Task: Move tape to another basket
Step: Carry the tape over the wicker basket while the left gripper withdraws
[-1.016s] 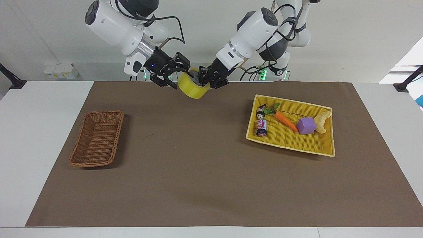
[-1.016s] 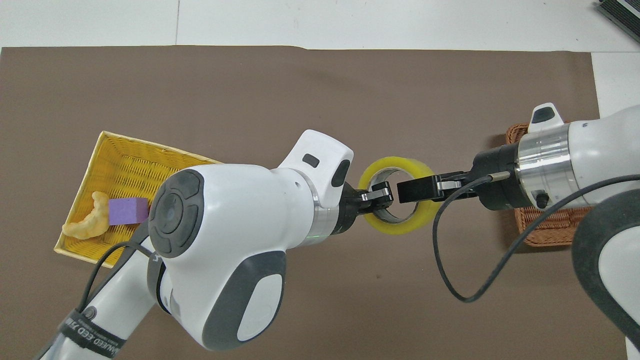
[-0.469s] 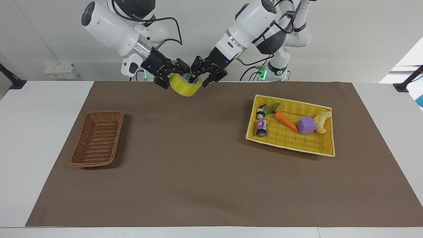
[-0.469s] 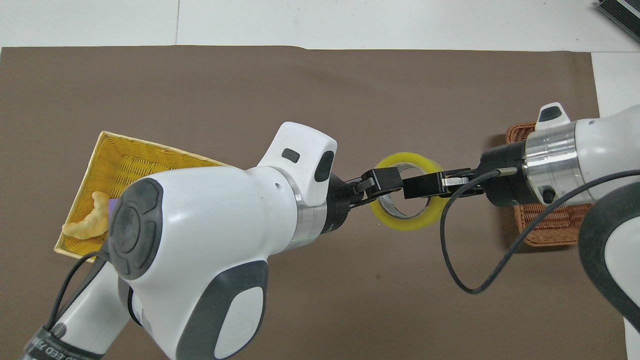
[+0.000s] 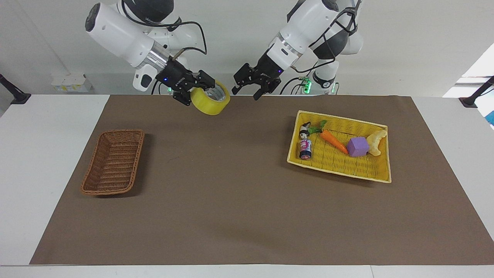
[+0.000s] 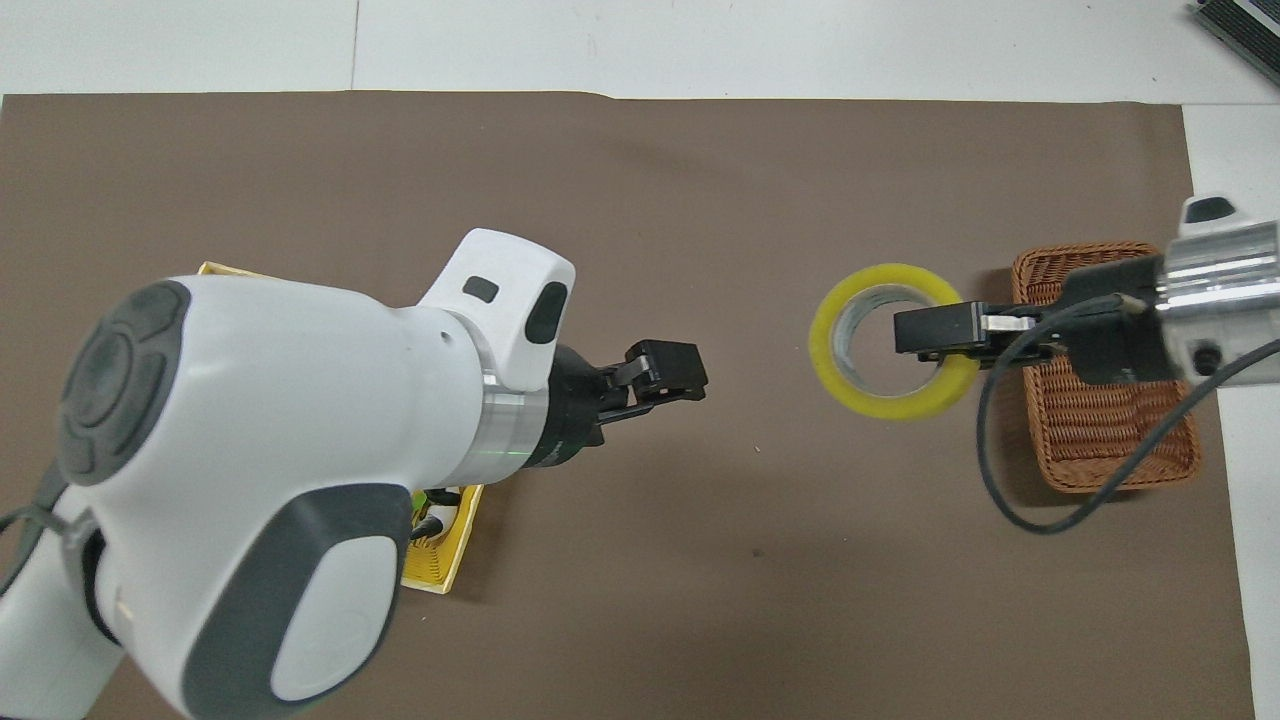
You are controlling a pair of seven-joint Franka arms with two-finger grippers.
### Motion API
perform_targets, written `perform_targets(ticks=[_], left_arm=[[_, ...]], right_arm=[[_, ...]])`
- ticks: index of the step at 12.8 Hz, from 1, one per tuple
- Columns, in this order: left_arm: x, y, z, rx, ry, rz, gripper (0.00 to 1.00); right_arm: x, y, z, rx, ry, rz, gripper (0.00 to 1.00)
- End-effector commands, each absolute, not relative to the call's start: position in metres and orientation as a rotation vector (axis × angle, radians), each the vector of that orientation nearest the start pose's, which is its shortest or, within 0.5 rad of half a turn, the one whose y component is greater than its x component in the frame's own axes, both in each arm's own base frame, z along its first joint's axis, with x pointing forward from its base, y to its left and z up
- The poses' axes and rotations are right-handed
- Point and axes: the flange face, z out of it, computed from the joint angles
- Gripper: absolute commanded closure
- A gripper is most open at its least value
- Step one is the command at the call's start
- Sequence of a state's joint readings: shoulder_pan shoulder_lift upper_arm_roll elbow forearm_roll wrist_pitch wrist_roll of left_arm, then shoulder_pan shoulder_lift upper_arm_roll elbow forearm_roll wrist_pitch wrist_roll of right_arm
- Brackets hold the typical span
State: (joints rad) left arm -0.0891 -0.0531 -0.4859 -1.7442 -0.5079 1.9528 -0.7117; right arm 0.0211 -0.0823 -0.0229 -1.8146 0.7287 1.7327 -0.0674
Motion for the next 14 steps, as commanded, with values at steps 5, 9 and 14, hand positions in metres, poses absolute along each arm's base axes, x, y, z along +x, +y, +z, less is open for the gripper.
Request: perform_targets(ticks=[5, 9, 14], left_arm=[[0.503, -0.225, 0.595, 2.903, 0.076, 0.035, 0.00], [0.529, -0.159, 0.591, 3.058, -0.015, 0.132, 0.00], [0.531, -0.101, 0.585, 3.075, 0.121, 0.002, 0.00]], right_arm=[[0.539, -0.045, 0.570, -2.529, 0.170, -0.082, 1.00], [0.549, -0.107, 0.526, -2.615, 0.159, -0.088, 1.00], [0.550, -0.170, 0.468, -2.653, 0.039, -0.104, 1.00]])
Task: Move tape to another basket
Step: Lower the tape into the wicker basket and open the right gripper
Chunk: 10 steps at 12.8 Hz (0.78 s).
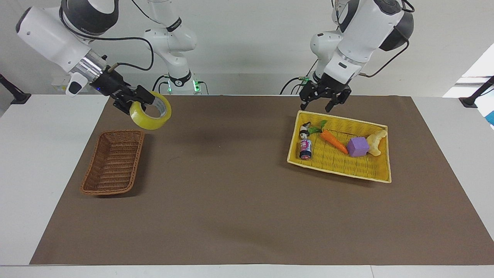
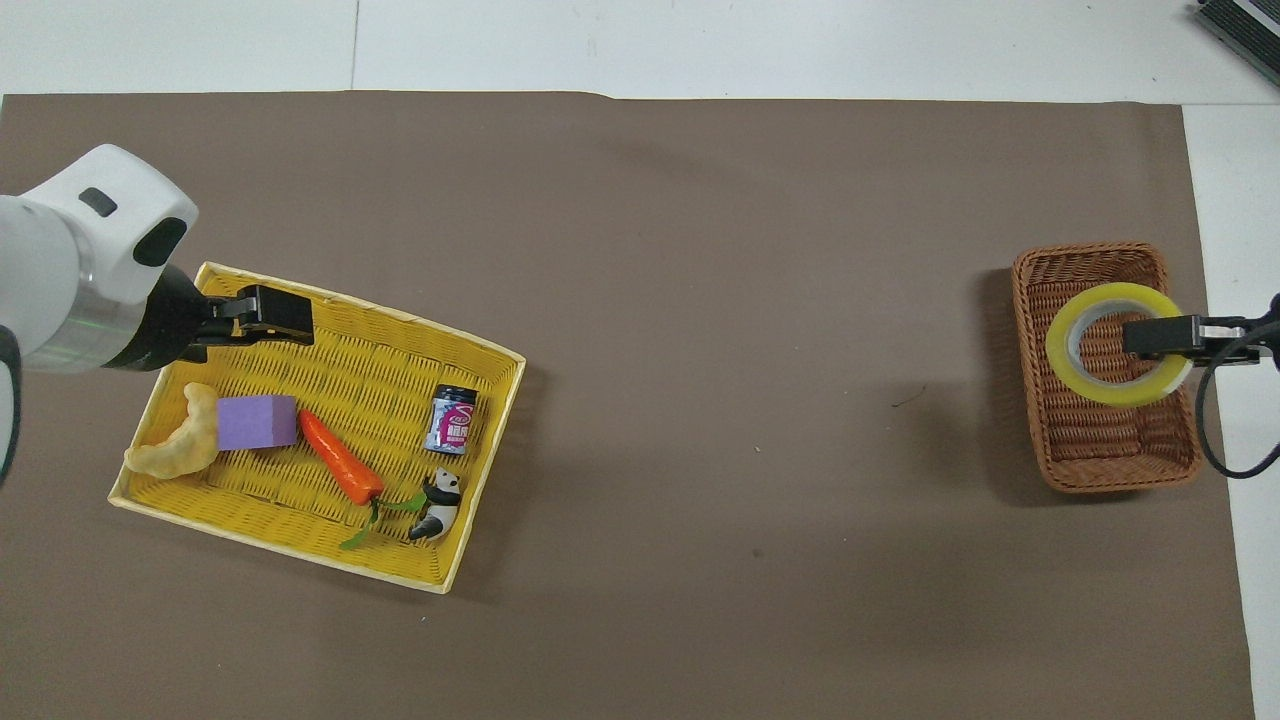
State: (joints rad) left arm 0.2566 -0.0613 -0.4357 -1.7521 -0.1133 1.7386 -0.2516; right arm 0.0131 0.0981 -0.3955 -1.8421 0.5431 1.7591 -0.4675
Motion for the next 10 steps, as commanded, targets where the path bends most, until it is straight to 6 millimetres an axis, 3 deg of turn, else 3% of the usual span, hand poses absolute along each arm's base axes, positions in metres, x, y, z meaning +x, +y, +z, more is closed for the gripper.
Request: perform_targets(ticks=[1, 3, 7, 10], left_arm=[[0.534, -0.099, 0.586, -3.207, -0.087, -0.016, 0.00], [0.537, -0.083, 0.586, -3.200, -0.070, -0.022, 0.00], [0.551, -0.068, 0.595, -3.160, 0.068, -0.055, 0.00], [0.557, -0.052, 0.599, -3.163, 0.035, -0.070, 0.00]], right_arm=[[0.548, -0.180, 0.457, -2.653, 0.020, -0.102, 1.00], [0.549, -0.209, 0.420, -2.628, -0.010, -0.116, 1.00], [0.558, -0.230, 0.354, -2.582, -0.062, -0.165, 1.00], [0.555, -0.244, 0.328, -2.559, -0.084, -0.185, 1.00]])
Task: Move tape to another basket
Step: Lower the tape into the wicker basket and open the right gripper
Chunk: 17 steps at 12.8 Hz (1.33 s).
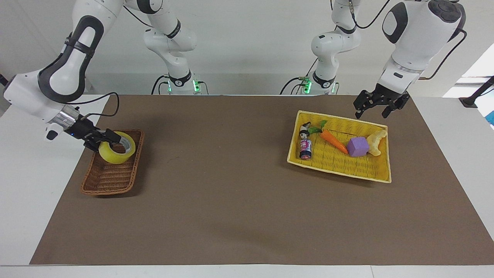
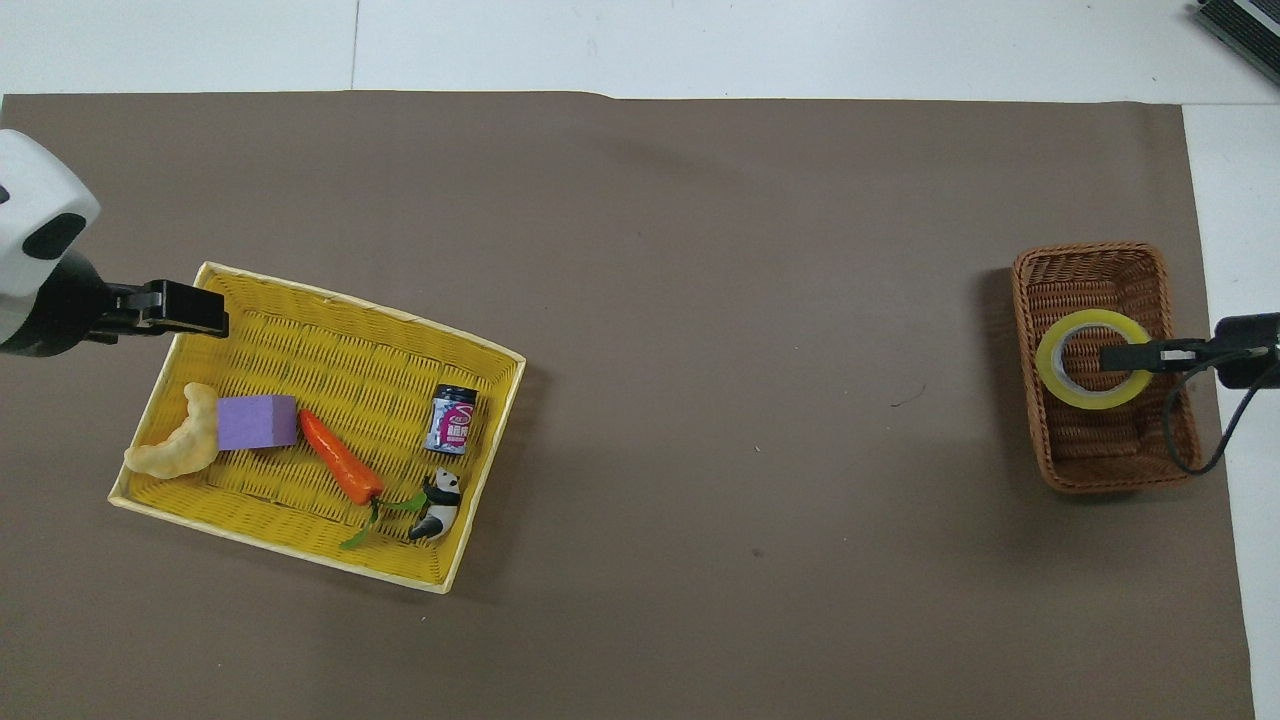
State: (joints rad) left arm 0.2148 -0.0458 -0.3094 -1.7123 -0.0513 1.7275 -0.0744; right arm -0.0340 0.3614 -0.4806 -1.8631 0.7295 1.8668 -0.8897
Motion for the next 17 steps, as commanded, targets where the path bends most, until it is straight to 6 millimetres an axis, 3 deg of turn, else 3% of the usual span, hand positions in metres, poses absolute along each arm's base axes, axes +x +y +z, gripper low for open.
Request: perform_targets(ticks=[1, 2, 3, 4, 9, 11, 14, 17], left_arm=[[0.557, -0.055, 0.597, -3.164, 0.045, -0.055, 0.00], [0.554, -0.056, 0.597, -3.162, 0.047, -0.045, 0.00], [0.552, -0.057, 0.596, -3.163, 0.050, -0.033, 0.00], [0.551, -0.054, 0.595, -3.163, 0.045, -0.026, 0.00], [0.539, -0.058, 0.592, -3.165, 0.065, 0.037, 0.00], [0.540, -0.050, 0.595, -3.166, 0.046, 0.030, 0.00], [0.537, -0.048, 0.614, -3.154, 0.041, -0.015, 0.00], [0.532, -0.053, 0.616, -3.154, 0.079, -0.013, 0.00]], right_arm=[[0.554, -0.247, 0.326, -2.562, -0.081, -0.182, 1.00], [0.554, -0.247, 0.323, -2.562, -0.081, -0.176, 1.00], [0.554, -0.246, 0.323, -2.561, -0.089, -0.177, 0.69], [0.555, -0.247, 0.324, -2.560, -0.094, -0.179, 0.01], [0.570, -0.251, 0.350, -2.556, -0.090, -0.267, 0.00], [0.587, -0.249, 0.381, -2.587, -0.093, -0.316, 0.00], [0.610, -0.235, 0.426, -2.631, 0.018, -0.325, 0.00], [0.633, -0.215, 0.471, -2.842, 0.050, -0.295, 0.00]])
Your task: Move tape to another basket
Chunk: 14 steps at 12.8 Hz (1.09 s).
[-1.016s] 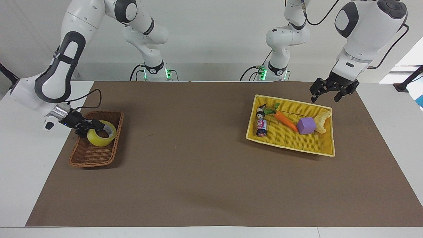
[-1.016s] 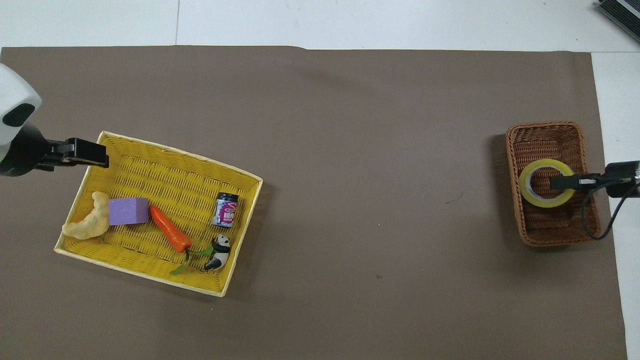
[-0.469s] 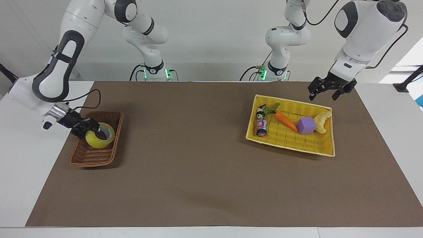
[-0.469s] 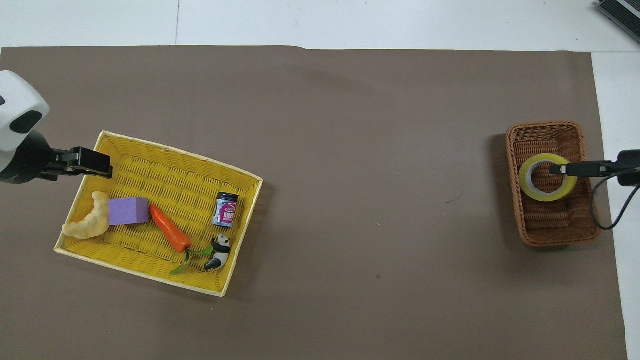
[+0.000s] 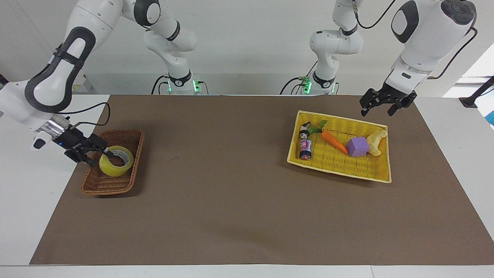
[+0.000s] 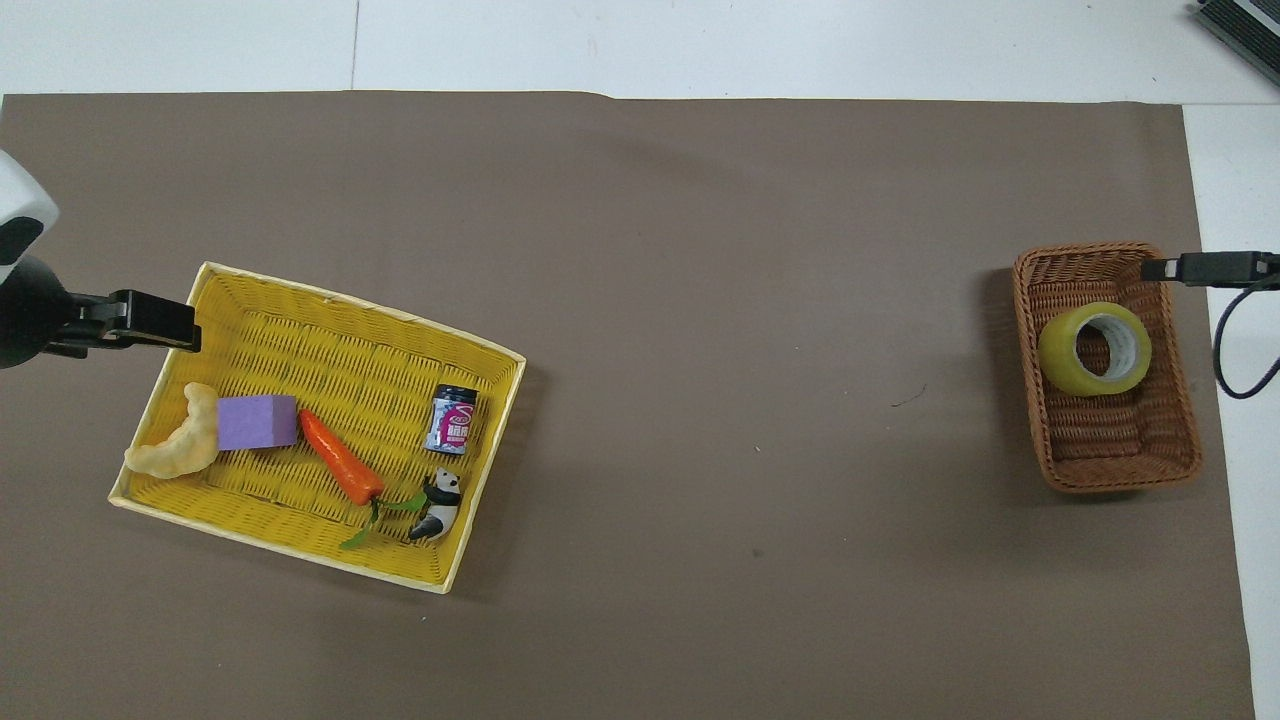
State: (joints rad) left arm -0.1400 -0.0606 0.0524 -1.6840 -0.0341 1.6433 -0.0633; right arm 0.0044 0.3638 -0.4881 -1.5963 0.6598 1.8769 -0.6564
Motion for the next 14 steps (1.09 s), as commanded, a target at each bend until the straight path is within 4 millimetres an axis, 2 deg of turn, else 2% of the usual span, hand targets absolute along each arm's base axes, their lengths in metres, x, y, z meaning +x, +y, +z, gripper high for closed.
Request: perform_targets(ticks=[1, 2, 4, 7, 9, 11, 12, 14], left_arm=[[0.532, -0.051, 0.616, -3.150, 0.137, -0.013, 0.00], [0.532, -0.049, 0.616, -3.148, 0.176, -0.014, 0.00], [0.533, -0.039, 0.616, -3.153, 0.138, -0.011, 0.00], [0.535, -0.029, 0.617, -3.156, 0.106, -0.026, 0.00], [0.535, -0.028, 0.617, -3.156, 0.104, -0.026, 0.00], [0.535, -0.028, 0.617, -3.156, 0.104, -0.026, 0.00], [0.535, -0.029, 0.618, -3.156, 0.104, -0.028, 0.00], [0.535, -0.028, 0.618, -3.156, 0.104, -0.028, 0.00]], right_arm=[[0.634, -0.204, 0.481, -2.888, 0.080, -0.281, 0.00], [0.636, -0.189, 0.490, -2.910, 0.092, -0.272, 0.00], [0.634, -0.178, 0.505, -2.953, 0.110, -0.267, 0.00], [0.633, -0.135, 0.535, -3.001, 0.113, -0.263, 0.00], [0.624, -0.100, 0.561, -3.032, 0.156, -0.247, 0.00], [0.609, -0.077, 0.576, -3.030, 0.259, -0.166, 0.00], [0.599, -0.077, 0.588, -3.024, 0.301, -0.140, 0.00], [0.572, -0.088, 0.613, -3.033, 0.325, -0.078, 0.00]])
